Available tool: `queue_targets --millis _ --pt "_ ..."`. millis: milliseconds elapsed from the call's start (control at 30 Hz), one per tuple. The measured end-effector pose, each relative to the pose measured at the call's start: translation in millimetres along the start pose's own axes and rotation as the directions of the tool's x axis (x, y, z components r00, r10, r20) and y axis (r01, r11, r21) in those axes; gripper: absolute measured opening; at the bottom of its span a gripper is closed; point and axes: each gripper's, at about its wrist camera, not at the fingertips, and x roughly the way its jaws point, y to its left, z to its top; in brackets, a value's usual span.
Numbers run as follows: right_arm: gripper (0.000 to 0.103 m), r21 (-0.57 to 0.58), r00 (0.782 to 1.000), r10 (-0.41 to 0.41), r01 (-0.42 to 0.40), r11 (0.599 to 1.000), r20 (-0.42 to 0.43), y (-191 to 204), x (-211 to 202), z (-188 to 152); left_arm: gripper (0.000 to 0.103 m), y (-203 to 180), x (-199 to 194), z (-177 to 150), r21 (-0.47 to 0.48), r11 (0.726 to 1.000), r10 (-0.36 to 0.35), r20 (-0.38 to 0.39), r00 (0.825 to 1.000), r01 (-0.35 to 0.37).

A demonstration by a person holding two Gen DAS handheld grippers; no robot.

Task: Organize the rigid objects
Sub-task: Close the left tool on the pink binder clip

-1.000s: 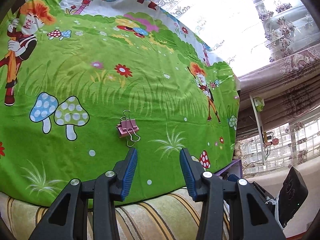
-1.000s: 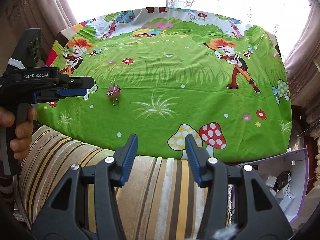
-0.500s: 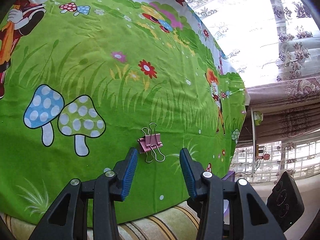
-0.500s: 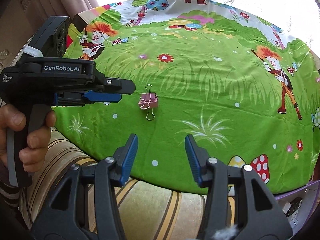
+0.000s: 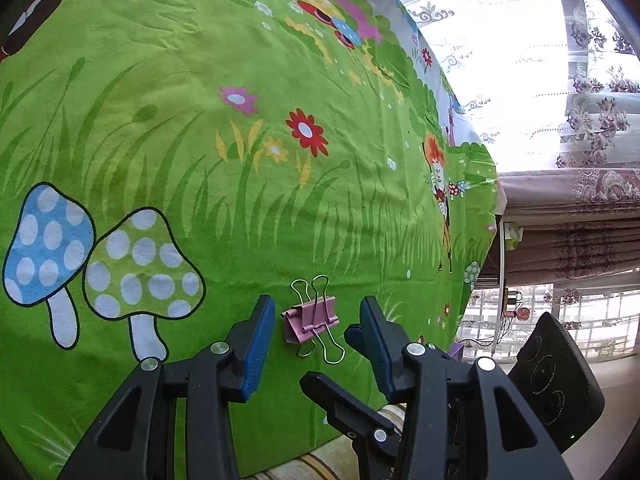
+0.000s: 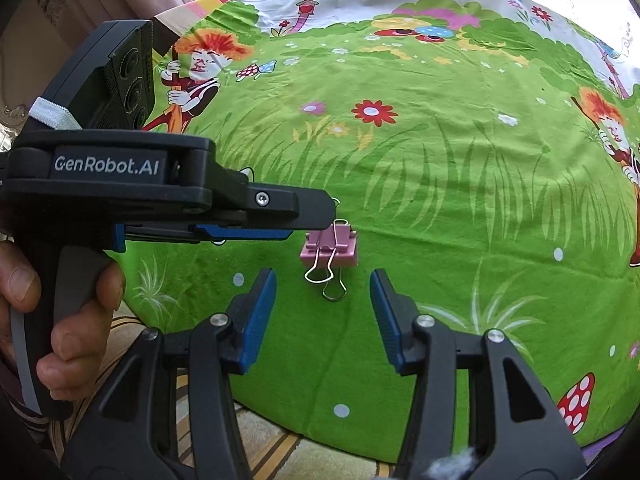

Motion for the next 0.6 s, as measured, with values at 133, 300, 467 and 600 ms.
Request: queue_targets --millis 133,300,467,600 --pt "0.053 -0.018 1.000 -0.014 0.014 1.000 0.000 0.5 7.8 5.8 0.046 1.0 4.7 2.0 0.010 1.000 0.004 -0.021 1.000 -0.004" --pt "0.053 -0.031 0.999 -0.041 0.041 0.999 -0.010 -2.2 15.9 8.4 0.046 -0.8 8.2 2.5 0.029 1.000 0.005 -0.030 1.000 -0.004" --pt "0.038 -0.028 1.000 -0.022 0.022 0.999 0.002 -5.7 15.4 7.9 0.045 -6.3 10.5 -2.8 0.069 0.997 0.020 -0.045 0.999 -0.017" --pt "0.037 -0.050 1.000 -0.026 0.026 0.998 0.004 -2.0 14.2 4.9 0.034 -6.3 12.0 -4.4 0.078 0.996 0.035 -0.046 0.998 -0.031"
